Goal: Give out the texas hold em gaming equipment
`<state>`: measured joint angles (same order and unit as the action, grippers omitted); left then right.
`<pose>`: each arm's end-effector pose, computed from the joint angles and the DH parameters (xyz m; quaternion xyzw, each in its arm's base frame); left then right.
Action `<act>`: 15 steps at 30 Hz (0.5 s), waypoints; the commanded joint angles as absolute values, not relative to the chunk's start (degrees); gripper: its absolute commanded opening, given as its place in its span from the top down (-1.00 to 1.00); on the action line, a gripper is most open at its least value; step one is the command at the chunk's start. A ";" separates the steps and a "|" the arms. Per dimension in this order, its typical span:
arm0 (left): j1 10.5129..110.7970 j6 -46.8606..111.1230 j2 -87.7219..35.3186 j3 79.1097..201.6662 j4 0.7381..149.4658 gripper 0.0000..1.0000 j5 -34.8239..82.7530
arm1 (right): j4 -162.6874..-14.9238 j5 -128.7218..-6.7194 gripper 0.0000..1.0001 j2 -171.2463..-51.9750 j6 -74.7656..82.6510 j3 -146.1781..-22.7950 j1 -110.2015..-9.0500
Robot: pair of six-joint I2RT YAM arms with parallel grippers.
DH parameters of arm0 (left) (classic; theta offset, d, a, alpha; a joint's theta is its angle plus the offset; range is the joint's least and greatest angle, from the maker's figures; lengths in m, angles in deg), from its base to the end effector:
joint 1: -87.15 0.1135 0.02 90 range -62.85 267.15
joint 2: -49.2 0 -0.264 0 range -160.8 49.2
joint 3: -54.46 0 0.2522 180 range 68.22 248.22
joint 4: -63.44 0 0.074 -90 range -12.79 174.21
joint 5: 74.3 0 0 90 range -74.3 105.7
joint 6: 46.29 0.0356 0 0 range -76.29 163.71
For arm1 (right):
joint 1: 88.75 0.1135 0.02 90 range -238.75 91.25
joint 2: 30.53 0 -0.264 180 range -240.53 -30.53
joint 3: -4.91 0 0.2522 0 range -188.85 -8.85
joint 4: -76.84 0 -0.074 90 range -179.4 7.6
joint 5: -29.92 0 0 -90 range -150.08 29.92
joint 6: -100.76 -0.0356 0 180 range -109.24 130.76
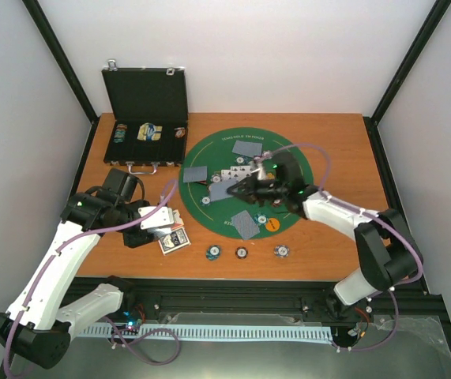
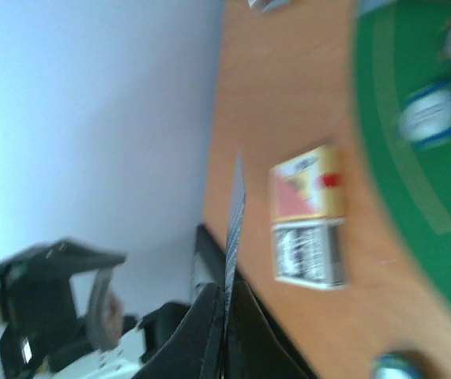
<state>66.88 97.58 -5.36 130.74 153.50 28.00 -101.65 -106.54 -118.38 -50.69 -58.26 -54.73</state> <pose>0.1300 -0.0561 0.3208 0.6047 0.7670 -0.0467 0.2093 0.2571 0.2047 0.2285 -0.0176 0.8073 0.5846 0.0788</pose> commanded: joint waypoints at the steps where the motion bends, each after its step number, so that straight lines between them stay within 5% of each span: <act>1: 66.85 97.74 -4.86 132.38 153.51 0.68 29.50 | -84.05 -108.40 0.94 -119.28 -35.43 -61.33 -67.58; 8: 66.85 97.61 -4.76 132.31 153.57 0.68 29.32 | -71.27 -106.13 0.94 -131.25 -23.39 -72.33 -81.80; 15: 66.85 97.04 -5.20 132.43 153.23 0.67 30.01 | -67.36 -105.73 0.94 -140.74 -19.89 -82.21 -83.39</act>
<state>66.88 97.56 -5.36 130.74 153.50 28.43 -71.80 -105.09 -137.62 -24.29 -77.76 -83.58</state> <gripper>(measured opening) 0.629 0.029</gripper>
